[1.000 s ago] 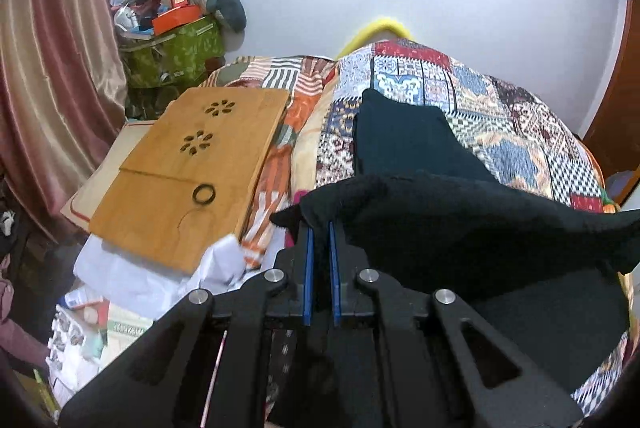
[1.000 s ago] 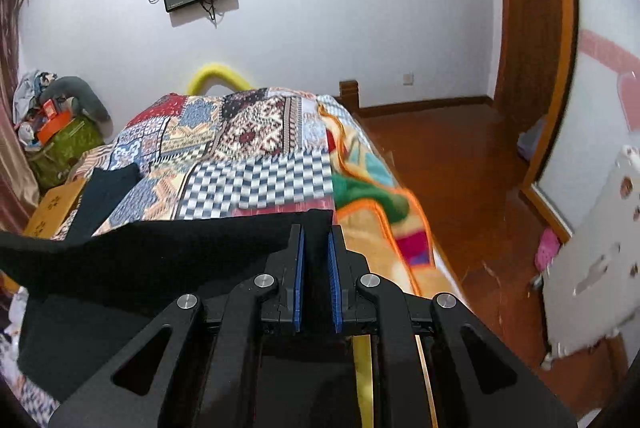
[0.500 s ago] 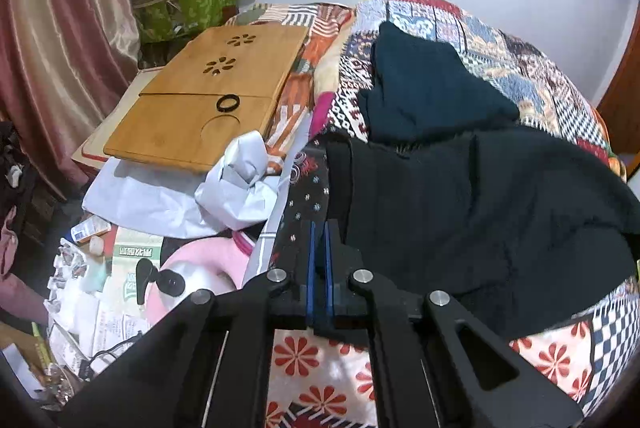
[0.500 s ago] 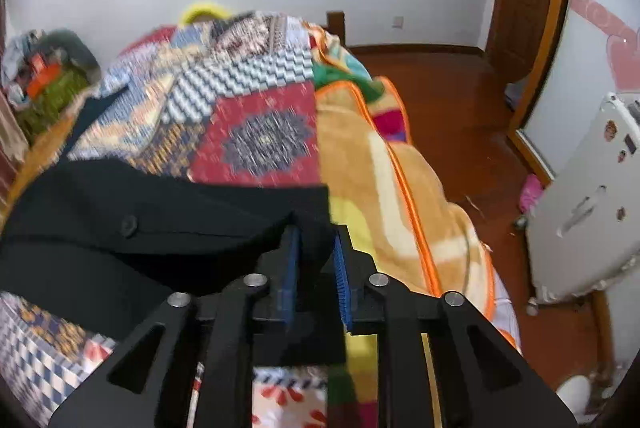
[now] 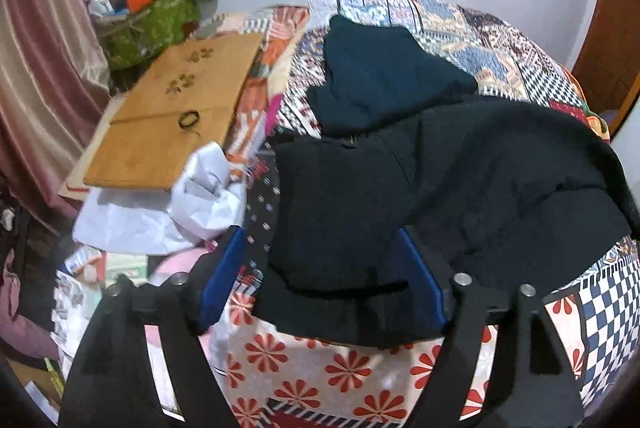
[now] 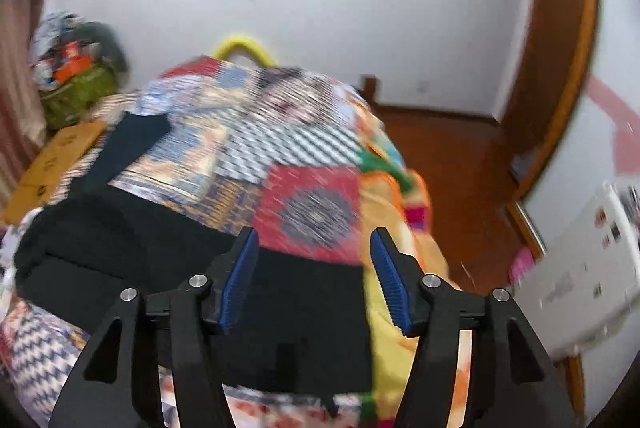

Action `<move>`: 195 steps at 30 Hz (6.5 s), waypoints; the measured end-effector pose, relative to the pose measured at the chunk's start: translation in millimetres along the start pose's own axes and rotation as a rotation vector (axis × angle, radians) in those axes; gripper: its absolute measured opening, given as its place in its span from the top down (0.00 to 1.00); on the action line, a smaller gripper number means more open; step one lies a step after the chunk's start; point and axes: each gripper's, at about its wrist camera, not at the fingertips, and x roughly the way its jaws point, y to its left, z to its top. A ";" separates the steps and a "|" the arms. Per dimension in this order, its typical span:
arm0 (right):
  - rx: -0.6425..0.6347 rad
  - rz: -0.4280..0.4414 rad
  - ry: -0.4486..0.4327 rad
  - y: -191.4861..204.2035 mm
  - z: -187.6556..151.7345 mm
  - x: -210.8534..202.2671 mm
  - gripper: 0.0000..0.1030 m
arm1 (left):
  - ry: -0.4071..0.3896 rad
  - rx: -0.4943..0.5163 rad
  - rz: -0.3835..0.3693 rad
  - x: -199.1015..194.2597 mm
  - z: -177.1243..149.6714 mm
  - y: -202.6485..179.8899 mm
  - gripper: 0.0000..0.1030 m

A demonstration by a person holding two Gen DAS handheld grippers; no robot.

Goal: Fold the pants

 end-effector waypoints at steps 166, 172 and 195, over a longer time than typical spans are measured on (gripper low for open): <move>-0.022 0.417 0.314 108.8 -55.2 58.1 0.67 | 0.092 0.109 -0.078 12.7 5.1 -45.6 0.37; -0.078 0.469 0.302 130.2 -49.5 53.2 0.67 | 0.090 0.226 -0.098 4.2 -19.5 -83.4 0.30; -0.358 0.603 0.366 302.0 53.2 212.4 0.62 | 0.224 -0.255 -0.135 93.1 -31.9 57.5 0.44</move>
